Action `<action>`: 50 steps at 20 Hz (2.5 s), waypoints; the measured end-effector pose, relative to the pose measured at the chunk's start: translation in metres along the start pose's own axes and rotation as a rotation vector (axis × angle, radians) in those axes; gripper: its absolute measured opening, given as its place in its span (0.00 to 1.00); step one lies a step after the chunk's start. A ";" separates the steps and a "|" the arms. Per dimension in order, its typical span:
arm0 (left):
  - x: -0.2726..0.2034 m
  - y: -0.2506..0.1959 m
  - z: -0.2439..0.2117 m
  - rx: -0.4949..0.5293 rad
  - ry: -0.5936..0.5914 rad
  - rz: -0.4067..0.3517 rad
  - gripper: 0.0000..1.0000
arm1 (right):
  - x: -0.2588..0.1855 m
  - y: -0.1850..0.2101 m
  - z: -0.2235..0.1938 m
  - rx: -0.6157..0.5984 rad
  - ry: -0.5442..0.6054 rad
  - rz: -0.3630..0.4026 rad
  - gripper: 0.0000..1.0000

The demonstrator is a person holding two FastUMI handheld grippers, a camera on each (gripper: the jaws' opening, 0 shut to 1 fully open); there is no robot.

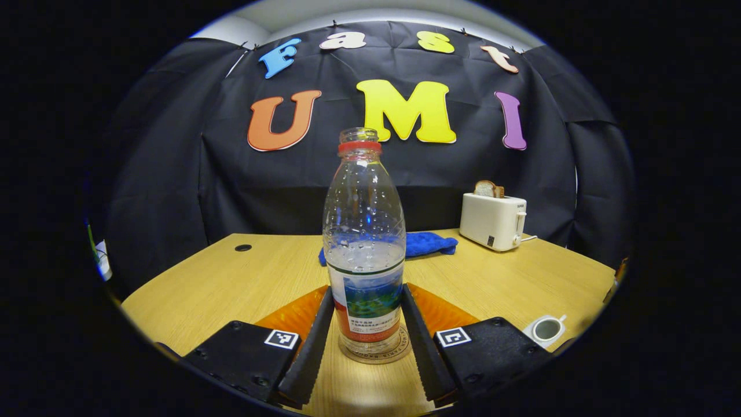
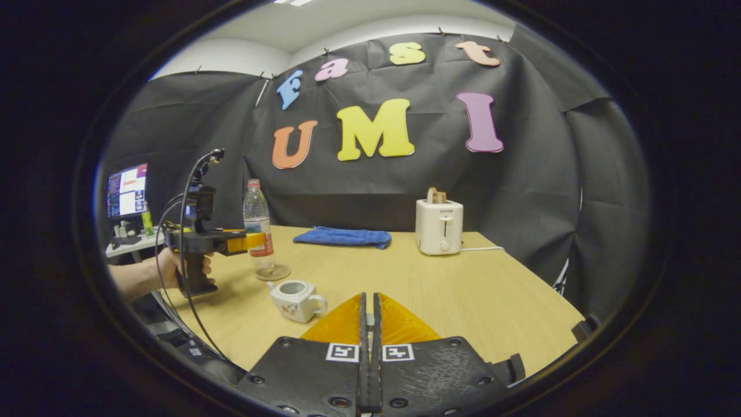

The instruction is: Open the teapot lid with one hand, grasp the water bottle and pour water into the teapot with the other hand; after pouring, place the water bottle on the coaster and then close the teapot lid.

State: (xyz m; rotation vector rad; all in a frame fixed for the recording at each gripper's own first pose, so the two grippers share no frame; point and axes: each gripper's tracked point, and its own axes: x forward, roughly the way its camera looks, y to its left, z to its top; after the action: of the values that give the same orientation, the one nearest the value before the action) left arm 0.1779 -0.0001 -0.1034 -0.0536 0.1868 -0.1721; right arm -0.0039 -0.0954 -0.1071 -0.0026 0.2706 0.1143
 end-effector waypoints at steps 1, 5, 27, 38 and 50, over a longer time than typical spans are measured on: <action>0.002 -0.002 0.001 0.001 -0.003 -0.003 0.72 | 0.000 -0.002 0.000 -0.001 0.000 -0.004 0.00; 0.010 -0.008 -0.009 0.035 0.011 -0.017 0.71 | 0.001 -0.008 0.001 0.000 0.001 -0.015 0.01; 0.003 -0.008 -0.011 0.033 0.020 -0.011 0.99 | -0.002 -0.006 0.005 0.000 -0.016 -0.014 0.00; -0.092 0.025 -0.010 0.035 0.027 0.078 1.00 | 0.030 0.044 0.034 -0.021 -0.060 0.087 0.00; -0.206 0.080 0.000 -0.031 -0.089 0.286 0.99 | 0.096 0.117 0.031 -0.072 -0.079 0.248 0.01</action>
State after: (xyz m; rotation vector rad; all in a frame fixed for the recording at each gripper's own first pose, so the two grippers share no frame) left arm -0.0083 0.1143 -0.0719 -0.0648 0.1067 0.1183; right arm 0.0828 0.0319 -0.1015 -0.0365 0.1869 0.3701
